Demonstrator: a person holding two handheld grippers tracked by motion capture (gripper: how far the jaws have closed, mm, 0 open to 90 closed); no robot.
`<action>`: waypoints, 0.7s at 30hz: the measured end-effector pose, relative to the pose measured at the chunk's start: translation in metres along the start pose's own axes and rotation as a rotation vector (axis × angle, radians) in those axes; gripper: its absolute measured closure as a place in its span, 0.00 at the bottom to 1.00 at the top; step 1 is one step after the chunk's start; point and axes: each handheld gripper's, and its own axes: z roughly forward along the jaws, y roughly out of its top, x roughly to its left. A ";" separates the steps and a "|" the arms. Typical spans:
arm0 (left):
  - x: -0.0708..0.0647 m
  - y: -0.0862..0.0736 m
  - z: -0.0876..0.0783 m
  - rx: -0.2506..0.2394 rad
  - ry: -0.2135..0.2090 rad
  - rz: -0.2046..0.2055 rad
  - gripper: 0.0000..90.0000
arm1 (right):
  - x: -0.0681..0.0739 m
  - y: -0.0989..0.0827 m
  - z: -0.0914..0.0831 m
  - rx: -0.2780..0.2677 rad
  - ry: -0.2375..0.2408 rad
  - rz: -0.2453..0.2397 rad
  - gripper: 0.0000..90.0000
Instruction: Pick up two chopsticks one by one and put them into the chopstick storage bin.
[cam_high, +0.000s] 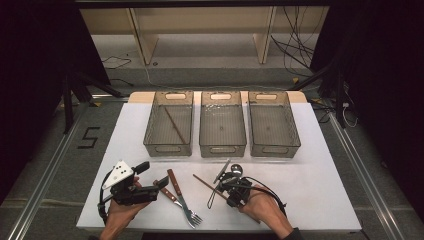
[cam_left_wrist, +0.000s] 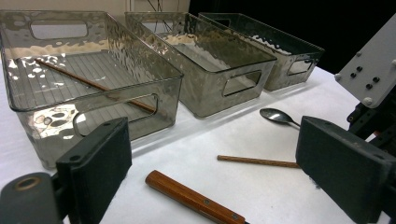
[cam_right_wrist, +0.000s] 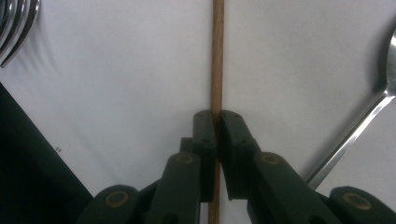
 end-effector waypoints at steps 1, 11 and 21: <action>0.000 0.000 0.000 0.000 0.000 0.000 0.11 | 0.000 0.000 -0.001 0.005 -0.002 -0.003 0.95; 0.001 0.000 0.000 0.000 0.003 -0.006 0.11 | -0.005 0.001 -0.018 -0.066 0.032 -0.019 0.95; 0.003 0.000 -0.001 -0.006 0.007 -0.013 0.11 | -0.022 0.017 -0.049 -0.223 0.093 0.027 0.95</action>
